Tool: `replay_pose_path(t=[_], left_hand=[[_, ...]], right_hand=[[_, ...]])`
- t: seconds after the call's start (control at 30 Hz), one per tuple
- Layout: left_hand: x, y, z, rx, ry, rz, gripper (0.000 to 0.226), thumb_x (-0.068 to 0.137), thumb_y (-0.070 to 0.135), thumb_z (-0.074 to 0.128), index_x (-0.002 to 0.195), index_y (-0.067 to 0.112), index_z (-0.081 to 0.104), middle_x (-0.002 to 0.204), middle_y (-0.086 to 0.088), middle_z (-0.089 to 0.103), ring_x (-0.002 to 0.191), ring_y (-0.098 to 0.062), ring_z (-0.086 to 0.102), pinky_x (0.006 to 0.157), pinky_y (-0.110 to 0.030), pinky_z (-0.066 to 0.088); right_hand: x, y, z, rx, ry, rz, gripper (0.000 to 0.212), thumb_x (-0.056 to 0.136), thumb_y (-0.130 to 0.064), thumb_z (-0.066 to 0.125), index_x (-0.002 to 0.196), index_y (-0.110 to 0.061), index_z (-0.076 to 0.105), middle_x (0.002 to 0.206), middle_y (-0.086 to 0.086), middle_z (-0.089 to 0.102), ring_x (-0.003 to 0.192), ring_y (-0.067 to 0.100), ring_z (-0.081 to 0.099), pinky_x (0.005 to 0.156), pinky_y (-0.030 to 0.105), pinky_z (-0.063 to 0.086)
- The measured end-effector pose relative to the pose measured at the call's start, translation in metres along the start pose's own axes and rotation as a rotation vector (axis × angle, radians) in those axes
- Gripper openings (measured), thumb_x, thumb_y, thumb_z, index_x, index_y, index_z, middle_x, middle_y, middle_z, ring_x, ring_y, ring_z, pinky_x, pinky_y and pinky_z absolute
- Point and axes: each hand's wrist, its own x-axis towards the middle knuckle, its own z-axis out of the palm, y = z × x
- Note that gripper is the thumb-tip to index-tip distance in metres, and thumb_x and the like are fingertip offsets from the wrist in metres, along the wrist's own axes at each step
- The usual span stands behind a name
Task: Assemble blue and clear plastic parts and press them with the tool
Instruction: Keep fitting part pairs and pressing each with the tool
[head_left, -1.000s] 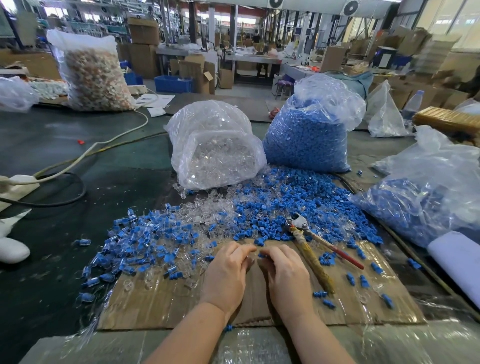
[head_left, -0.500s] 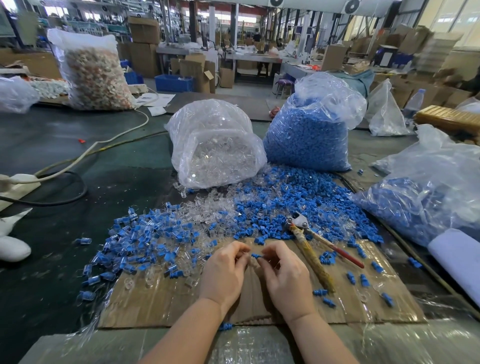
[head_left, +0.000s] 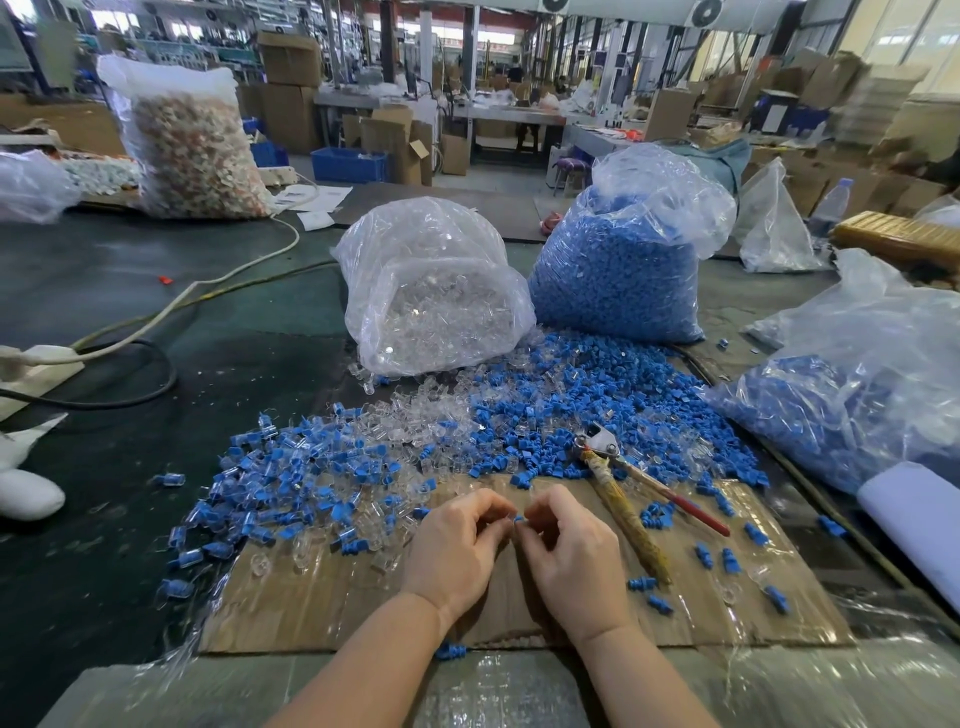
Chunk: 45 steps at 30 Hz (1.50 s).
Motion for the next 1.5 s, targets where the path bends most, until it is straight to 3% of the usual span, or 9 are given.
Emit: replay_pose_path(t=[0.23, 0.4, 0.53, 0.9, 1.17, 1.3, 1.4, 1.5], left_hand=[[0.001, -0.001, -0.001, -0.035, 0.001, -0.003, 0.016, 0.090, 0.018, 0.058, 0.100, 0.030, 0.062, 0.090, 0.015, 0.064, 0.086, 0.003, 0.059, 0.080, -0.014, 0.049], [0.002, -0.001, -0.002, -0.072, -0.005, -0.018, 0.022, 0.091, 0.017, 0.056, 0.098, 0.038, 0.058, 0.088, 0.016, 0.064, 0.083, 0.005, 0.060, 0.078, -0.012, 0.049], [0.003, -0.001, -0.002, -0.081, -0.003, -0.027, 0.019, 0.091, 0.018, 0.056, 0.098, 0.035, 0.061, 0.089, 0.016, 0.065, 0.083, 0.005, 0.059, 0.079, -0.012, 0.048], [0.003, -0.001, -0.003, -0.081, -0.008, -0.026, 0.018, 0.090, 0.019, 0.057, 0.096, 0.035, 0.062, 0.088, 0.015, 0.066, 0.080, 0.004, 0.060, 0.076, -0.011, 0.049], [0.004, 0.000, -0.002, -0.098, 0.010, -0.047, 0.018, 0.087, 0.019, 0.062, 0.087, 0.037, 0.063, 0.080, 0.016, 0.065, 0.076, 0.004, 0.059, 0.074, -0.015, 0.050], [0.004, 0.002, -0.002, -0.095, 0.021, -0.062, 0.018, 0.086, 0.018, 0.063, 0.084, 0.036, 0.061, 0.076, 0.014, 0.064, 0.071, 0.002, 0.058, 0.068, -0.010, 0.047], [0.004, 0.003, -0.003, -0.131, 0.027, -0.086, 0.015, 0.086, 0.016, 0.064, 0.084, 0.031, 0.061, 0.078, 0.010, 0.064, 0.073, -0.001, 0.058, 0.067, -0.008, 0.045], [0.004, 0.004, -0.003, -0.157, 0.028, -0.102, 0.017, 0.086, 0.014, 0.064, 0.083, 0.030, 0.060, 0.078, 0.008, 0.063, 0.073, -0.002, 0.057, 0.065, -0.006, 0.043]], right_hand=[[0.000, 0.000, 0.000, 0.014, -0.017, -0.053, 0.011, 0.080, -0.013, 0.071, 0.086, -0.015, 0.063, 0.080, -0.007, 0.062, 0.072, 0.010, 0.057, 0.064, 0.024, 0.050], [0.001, 0.001, -0.001, 0.036, -0.058, -0.066, 0.028, 0.079, -0.005, 0.070, 0.103, -0.019, 0.069, 0.092, -0.008, 0.063, 0.086, 0.009, 0.059, 0.078, 0.022, 0.050], [0.002, 0.000, -0.002, 0.037, -0.053, -0.069, 0.026, 0.079, -0.005, 0.070, 0.102, -0.018, 0.072, 0.092, -0.005, 0.065, 0.088, 0.013, 0.060, 0.077, 0.030, 0.052], [0.003, 0.000, -0.001, 0.032, -0.056, -0.062, 0.018, 0.082, -0.012, 0.071, 0.099, -0.016, 0.071, 0.090, -0.005, 0.064, 0.085, 0.011, 0.059, 0.073, 0.031, 0.053], [0.003, 0.002, 0.001, 0.009, -0.065, -0.063, 0.025, 0.077, -0.003, 0.071, 0.099, -0.015, 0.072, 0.092, -0.004, 0.064, 0.088, 0.014, 0.060, 0.077, 0.032, 0.052], [0.002, 0.003, 0.001, -0.023, -0.063, -0.083, 0.024, 0.075, -0.003, 0.072, 0.097, -0.014, 0.072, 0.091, -0.003, 0.064, 0.086, 0.015, 0.060, 0.076, 0.030, 0.053], [0.003, 0.001, -0.001, -0.041, -0.006, -0.066, 0.025, 0.075, -0.005, 0.073, 0.098, -0.012, 0.070, 0.093, -0.003, 0.063, 0.088, 0.013, 0.059, 0.081, 0.028, 0.051], [0.005, 0.006, -0.010, -0.185, 0.131, -0.033, 0.033, 0.068, -0.004, 0.079, 0.099, -0.009, 0.068, 0.093, 0.002, 0.064, 0.087, 0.020, 0.061, 0.082, 0.037, 0.048]])
